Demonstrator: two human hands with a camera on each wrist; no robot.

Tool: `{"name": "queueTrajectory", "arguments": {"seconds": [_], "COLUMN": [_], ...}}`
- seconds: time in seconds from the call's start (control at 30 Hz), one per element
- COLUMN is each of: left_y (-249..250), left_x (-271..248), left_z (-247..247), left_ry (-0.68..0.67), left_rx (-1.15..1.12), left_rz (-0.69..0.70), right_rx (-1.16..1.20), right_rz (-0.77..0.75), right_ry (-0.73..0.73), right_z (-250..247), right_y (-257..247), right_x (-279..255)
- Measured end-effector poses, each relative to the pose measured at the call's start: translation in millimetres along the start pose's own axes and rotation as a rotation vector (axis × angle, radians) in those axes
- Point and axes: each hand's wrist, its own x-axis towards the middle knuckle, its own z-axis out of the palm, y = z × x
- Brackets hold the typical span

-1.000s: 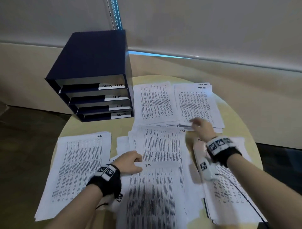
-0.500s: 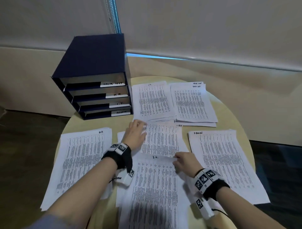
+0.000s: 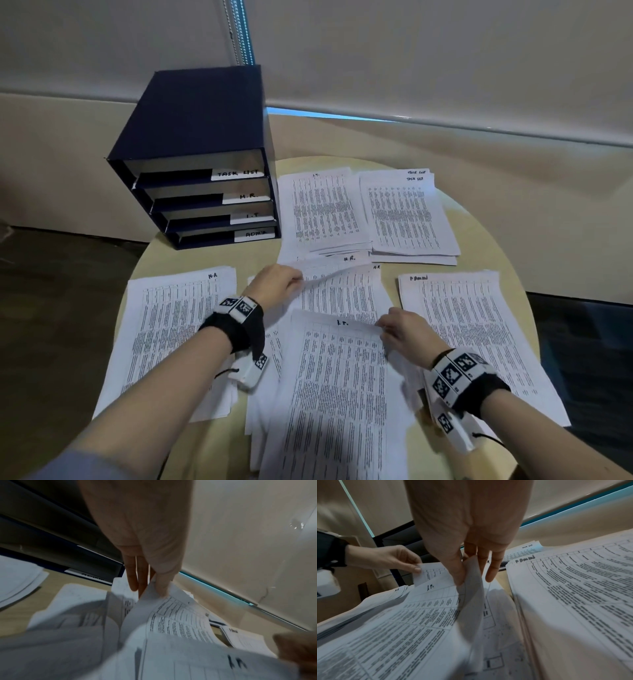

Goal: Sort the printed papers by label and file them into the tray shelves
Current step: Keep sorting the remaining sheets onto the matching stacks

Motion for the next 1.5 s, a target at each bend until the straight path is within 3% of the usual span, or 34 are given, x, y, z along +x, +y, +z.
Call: {"name": "queueTrajectory", "arguments": {"seconds": [0.2,0.37,0.5,0.63,0.7,0.87,1.03,1.23,1.4,1.5], "left_y": [-16.8,-17.3,-21.8,-19.4,-13.1,-3.5,8.1,-7.3,-7.1,-4.2], "left_x": [-42.4,-50.8,-30.3,6.3,15.8,1.1,-32.4,-62.2,-68.4,-65.8], "left_z": [26.6,29.5,27.8,15.0,10.4,21.2,41.3,67.2,64.5,57.6], "left_ry": [-0.147,-0.133,0.014,-0.054,-0.037,0.183,-0.019,0.061,0.142,0.18], "left_rx": [-0.022,-0.044,0.059,0.111,0.123,0.034,0.124,0.238,0.141,0.107], "left_rz": [-0.008,-0.017,-0.064,-0.103,-0.076,0.099,0.199,0.411,0.368,0.316], "right_rx": [-0.006,-0.017,-0.011,-0.012,-0.008,-0.025,-0.034,-0.041,-0.03,-0.049], "right_rz": [-0.014,-0.022,-0.029,-0.038,-0.044,-0.062,-0.042,-0.051,-0.044,-0.035], "right_ry": [-0.01,-0.045,-0.058,-0.04,-0.023,0.099,0.151,0.139,0.15,0.278], "right_z": [4.0,9.8,9.9,9.9,10.0,6.4,4.3,18.4,24.1,20.3], "right_y": [-1.9,-3.6,-6.4,-10.1,-9.9,1.5,7.4,6.7,7.7,1.7], "right_x": [-0.7,-2.7,0.0,6.6,8.2,5.3,4.5,4.5,4.4,2.7]}}
